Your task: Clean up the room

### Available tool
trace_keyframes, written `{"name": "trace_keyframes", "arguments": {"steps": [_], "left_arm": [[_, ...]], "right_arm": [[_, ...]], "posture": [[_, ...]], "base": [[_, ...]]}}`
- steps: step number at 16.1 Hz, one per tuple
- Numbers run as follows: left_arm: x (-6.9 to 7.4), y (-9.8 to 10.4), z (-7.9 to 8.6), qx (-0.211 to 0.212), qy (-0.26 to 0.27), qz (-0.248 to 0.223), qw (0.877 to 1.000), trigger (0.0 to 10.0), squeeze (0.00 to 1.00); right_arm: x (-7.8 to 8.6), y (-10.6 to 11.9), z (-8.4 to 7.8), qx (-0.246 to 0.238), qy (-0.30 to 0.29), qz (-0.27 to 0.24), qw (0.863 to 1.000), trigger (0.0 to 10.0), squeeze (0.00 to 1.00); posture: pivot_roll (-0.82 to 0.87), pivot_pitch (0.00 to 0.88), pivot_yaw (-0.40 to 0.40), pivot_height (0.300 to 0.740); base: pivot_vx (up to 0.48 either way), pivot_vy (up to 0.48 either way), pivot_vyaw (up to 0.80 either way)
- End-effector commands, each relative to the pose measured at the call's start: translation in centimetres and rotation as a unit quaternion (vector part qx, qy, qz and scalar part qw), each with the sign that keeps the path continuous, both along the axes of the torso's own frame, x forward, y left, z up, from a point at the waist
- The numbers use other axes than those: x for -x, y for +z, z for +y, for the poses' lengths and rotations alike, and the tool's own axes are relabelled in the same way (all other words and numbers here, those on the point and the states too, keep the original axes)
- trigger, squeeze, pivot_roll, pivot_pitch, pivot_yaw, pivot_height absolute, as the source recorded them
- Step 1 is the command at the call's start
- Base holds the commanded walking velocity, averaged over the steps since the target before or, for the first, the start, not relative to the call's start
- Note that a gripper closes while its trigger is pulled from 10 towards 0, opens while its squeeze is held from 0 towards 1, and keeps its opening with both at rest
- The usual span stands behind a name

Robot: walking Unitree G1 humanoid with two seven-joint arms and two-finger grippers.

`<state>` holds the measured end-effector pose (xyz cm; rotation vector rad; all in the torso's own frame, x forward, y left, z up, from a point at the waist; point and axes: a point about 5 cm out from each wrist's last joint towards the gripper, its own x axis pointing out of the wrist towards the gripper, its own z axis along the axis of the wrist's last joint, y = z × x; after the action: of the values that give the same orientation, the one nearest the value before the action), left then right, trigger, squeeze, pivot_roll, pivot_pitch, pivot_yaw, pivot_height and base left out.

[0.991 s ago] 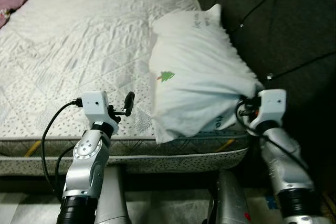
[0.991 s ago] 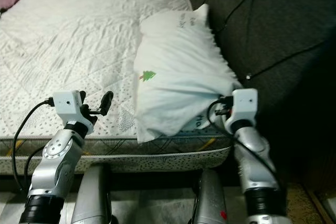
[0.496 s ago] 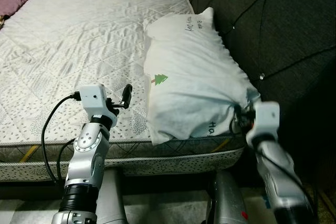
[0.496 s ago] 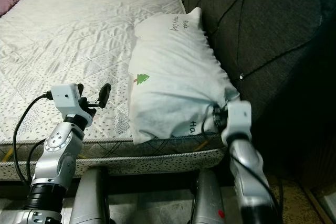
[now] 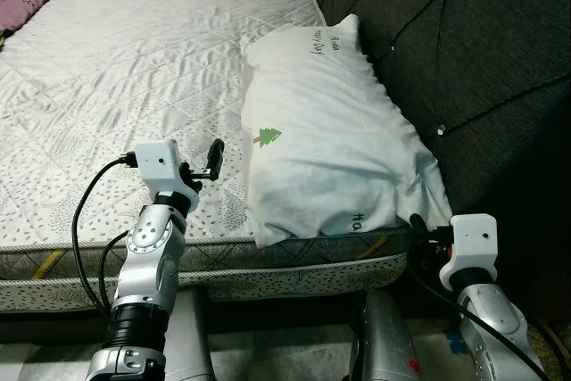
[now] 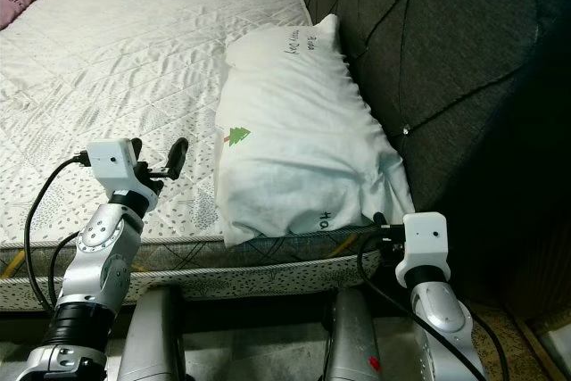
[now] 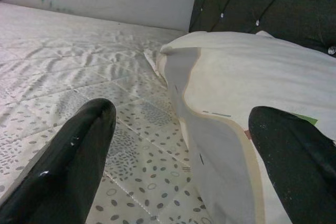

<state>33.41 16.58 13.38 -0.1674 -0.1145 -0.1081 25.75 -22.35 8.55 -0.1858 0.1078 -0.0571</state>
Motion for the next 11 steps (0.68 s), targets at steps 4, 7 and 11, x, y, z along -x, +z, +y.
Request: {"name": "trace_keyframes", "arguments": {"steps": [4,7,11], "left_arm": [[-0.4,0.4,0.0,-0.005,-0.003,-0.01,1.0,10.0,0.0],[-0.4,0.4,0.2,-0.005,-0.001,-0.011,1.0,10.0,0.0],[-0.4,0.3,-0.1,-0.004,-0.003,-0.011,1.0,10.0,0.0]], "right_arm": [[-3.4,8.5,1.0,0.043,0.014,-0.178,0.983,10.0,1.0],[-4.1,9.7,1.7,0.033,0.026,-0.198,0.979,10.0,1.0],[-5.5,9.8,3.4,0.01,0.052,-0.197,0.979,10.0,1.0]], "posture": [[-0.07,0.0,-0.009,0.503],[-0.06,0.0,-0.011,0.503],[-0.06,0.0,-0.006,0.503]], "base": [[0.0,0.0,0.0],[0.0,0.0,0.0],[0.0,0.0,0.0]]}}
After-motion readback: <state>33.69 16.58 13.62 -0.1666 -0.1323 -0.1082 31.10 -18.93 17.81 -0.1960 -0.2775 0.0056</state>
